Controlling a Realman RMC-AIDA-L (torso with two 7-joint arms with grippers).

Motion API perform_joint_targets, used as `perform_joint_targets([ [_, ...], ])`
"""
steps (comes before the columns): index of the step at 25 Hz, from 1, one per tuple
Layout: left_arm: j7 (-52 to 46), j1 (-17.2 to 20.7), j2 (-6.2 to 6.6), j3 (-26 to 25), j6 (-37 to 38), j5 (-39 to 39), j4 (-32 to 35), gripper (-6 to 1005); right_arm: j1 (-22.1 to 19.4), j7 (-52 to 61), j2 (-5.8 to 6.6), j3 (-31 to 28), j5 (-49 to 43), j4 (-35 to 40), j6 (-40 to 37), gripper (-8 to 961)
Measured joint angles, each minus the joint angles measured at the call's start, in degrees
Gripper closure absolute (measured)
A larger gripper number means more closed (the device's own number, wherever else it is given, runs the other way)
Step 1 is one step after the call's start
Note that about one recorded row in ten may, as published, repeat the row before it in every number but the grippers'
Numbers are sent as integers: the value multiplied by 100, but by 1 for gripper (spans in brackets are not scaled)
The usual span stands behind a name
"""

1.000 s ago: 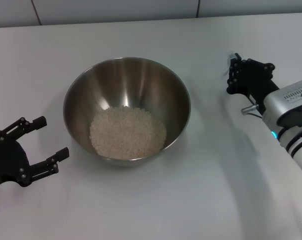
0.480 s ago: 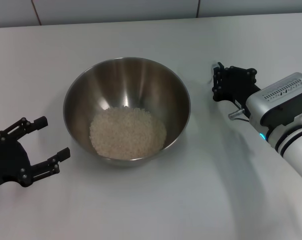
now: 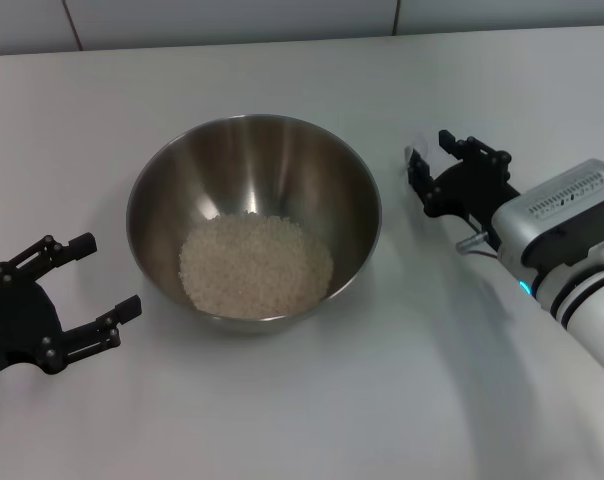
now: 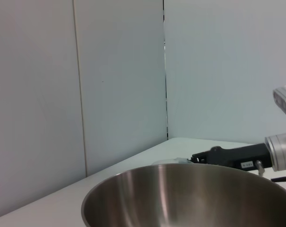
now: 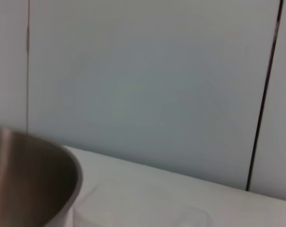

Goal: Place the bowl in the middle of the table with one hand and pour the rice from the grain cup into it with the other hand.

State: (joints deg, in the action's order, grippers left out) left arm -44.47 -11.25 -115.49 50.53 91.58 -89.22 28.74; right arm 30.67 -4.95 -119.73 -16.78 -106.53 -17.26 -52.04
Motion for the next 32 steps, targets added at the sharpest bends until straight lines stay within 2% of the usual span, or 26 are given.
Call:
perform_joint_targets([
  [4, 0, 0, 0, 0, 0, 0, -4, 140, -157, -19, 7, 20, 0, -73, -161, 602],
  [9, 0, 0, 1, 0, -4, 1, -19, 140, -505, -32, 27, 25, 0, -186, -598, 353],
  [15, 0, 12, 0, 1, -8, 1, -4, 140, -1006, 1, 38, 36, -488, -249, -1247, 272],
  [19, 0, 30, 0, 0, -10, 1, 0, 140, -1242, 70, 47, 35, -809, -278, -1638, 260],
  [20, 0, 38, 1, 0, -10, 1, 0, 140, -1353, 333, 82, 34, -1061, -242, -1871, 257],
  [25, 0, 53, 24, 0, -7, 1, -5, 140, -1485, 889, 92, 38, -1610, 118, -2466, 242],
  [32, 0, 86, 42, 4, 46, -29, -4, 140, -1432, 1597, 99, 153, -2809, 800, -3027, 143],
])
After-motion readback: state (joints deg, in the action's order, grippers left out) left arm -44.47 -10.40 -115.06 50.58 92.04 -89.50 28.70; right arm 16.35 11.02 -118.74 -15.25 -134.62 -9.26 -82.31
